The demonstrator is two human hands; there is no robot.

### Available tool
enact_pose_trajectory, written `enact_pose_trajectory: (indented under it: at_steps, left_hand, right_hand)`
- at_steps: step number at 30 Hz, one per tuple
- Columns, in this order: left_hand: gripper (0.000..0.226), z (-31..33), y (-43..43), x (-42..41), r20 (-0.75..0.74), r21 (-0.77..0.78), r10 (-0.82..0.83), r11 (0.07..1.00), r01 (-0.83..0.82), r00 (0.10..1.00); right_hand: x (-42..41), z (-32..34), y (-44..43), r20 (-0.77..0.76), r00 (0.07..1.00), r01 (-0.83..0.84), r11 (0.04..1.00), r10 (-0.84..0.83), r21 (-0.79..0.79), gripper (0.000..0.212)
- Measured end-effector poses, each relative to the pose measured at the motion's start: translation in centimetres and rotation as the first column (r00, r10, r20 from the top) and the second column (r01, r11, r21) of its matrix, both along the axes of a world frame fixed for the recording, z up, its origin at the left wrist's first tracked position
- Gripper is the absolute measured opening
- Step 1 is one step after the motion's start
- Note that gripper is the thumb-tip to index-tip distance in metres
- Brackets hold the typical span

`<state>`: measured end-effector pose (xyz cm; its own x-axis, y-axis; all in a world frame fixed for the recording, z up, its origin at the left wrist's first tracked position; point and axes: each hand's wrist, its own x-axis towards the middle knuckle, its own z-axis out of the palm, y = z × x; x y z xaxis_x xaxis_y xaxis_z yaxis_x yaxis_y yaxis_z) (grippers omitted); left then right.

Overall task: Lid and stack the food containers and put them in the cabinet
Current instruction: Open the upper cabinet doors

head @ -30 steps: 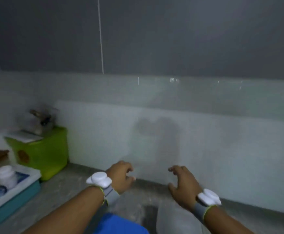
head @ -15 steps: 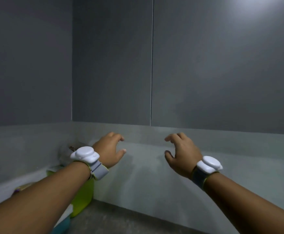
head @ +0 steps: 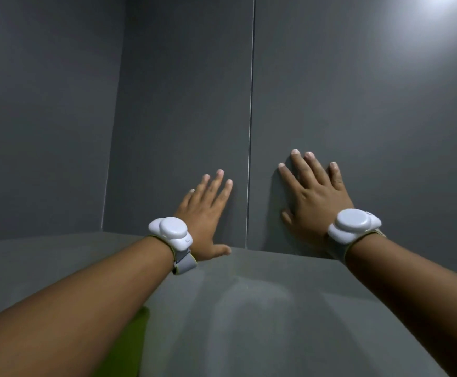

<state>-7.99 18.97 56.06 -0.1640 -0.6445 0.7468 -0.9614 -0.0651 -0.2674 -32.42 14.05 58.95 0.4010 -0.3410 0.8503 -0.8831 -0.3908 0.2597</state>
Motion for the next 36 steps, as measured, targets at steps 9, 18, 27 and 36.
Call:
enact_pose_trajectory:
  at_steps: [9,18,27,36]
  left_hand:
    - [0.132,-1.5,-3.0,-1.2,0.006,-0.045,0.102,0.994,-0.101,0.995]
    - [0.117,-3.4,4.8,-1.3,-0.109,-0.067,-0.012,0.998,0.005,0.994]
    - [0.085,-1.3,23.2,5.9,0.127,-0.058,0.090,0.995,-0.083,0.988]
    - [0.063,0.3,33.3,13.3,0.120,-0.012,0.260,0.965,-0.261,0.958]
  right_hand:
    - [2.7,-0.7,-3.0,0.028,0.998,-0.047,0.973,0.055,-0.225,0.078]
    - [4.7,-0.8,0.0,0.134,0.960,-0.250,0.968,0.246,0.014,0.067]
    - [17.1,-4.2,9.5,0.139,0.783,-0.610,0.704,0.607,0.364,0.066]
    - [29.7,-6.6,17.7,0.190,0.638,-0.735,0.517,0.746,0.439,0.071]
